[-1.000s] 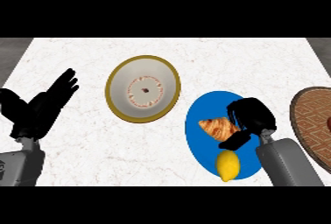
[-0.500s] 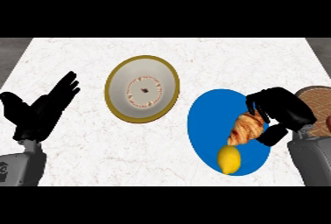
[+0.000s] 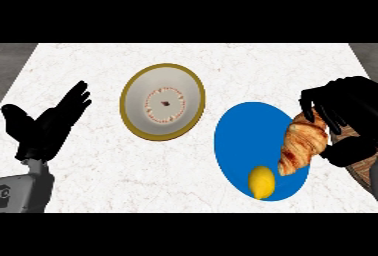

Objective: Pick the croissant from the plate and place it in the bowl

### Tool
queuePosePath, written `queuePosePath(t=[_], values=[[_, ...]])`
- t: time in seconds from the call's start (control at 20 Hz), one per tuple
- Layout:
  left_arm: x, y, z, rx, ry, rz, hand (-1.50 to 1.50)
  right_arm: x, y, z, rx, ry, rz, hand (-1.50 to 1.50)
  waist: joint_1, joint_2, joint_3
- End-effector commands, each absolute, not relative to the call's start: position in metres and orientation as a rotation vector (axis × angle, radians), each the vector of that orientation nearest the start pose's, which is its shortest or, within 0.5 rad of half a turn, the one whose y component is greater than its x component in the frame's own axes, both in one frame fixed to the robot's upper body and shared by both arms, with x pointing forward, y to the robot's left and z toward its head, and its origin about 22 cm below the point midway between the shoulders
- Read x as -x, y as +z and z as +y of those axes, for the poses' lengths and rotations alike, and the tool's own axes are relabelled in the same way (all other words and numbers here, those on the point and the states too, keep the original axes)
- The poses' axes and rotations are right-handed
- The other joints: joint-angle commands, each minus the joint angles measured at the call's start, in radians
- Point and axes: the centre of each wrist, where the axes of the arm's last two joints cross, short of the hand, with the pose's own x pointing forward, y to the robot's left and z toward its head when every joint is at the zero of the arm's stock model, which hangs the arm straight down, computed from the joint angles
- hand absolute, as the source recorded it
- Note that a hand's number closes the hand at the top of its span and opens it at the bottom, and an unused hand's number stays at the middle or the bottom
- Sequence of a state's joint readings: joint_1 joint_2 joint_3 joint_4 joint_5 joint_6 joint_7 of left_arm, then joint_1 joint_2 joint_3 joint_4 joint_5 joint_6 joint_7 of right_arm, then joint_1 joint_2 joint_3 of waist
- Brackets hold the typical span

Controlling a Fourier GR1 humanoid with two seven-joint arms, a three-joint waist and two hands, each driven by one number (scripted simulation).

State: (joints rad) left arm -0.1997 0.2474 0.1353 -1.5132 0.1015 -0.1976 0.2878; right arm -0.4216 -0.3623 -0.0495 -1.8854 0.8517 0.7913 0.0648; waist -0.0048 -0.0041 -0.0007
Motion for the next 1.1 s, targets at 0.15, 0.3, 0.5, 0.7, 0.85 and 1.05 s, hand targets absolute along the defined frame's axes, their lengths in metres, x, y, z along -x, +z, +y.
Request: queuePosePath(t=[0.15, 0.3, 0.5, 0.7, 0.85, 1.05], values=[[-0.283, 0.05, 0.302, -0.045, -0.207, -1.42, 0.0, -0.261, 0.256, -0.214, 0.764, 1.415, -1.555, 1.5, 0.006, 0.001, 0.0], [-0.305, 0.062, 0.296, -0.048, -0.189, -1.42, 0.0, -0.265, 0.266, -0.201, 0.616, 1.335, -1.623, 1.5, -0.003, 0.001, -0.001], [-0.284, 0.062, 0.296, -0.029, -0.216, -1.4, 0.0, -0.271, 0.272, -0.149, 0.582, 1.308, -1.6, 1.5, 0.013, 0.0, 0.0], [-0.291, 0.06, 0.276, -0.023, -0.235, -1.414, 0.0, -0.275, 0.284, -0.122, 0.548, 1.254, -1.637, 1.5, 0.01, 0.001, 0.0], [-0.287, 0.068, 0.297, -0.025, -0.22, -1.419, 0.0, -0.283, 0.29, -0.098, 0.561, 1.233, -1.677, 1.5, 0.014, 0.003, 0.0], [-0.302, 0.081, 0.293, -0.034, -0.218, -1.433, 0.0, -0.312, 0.303, -0.067, 0.59, 1.202, -1.697, 1.5, 0.02, 0.006, 0.0]])
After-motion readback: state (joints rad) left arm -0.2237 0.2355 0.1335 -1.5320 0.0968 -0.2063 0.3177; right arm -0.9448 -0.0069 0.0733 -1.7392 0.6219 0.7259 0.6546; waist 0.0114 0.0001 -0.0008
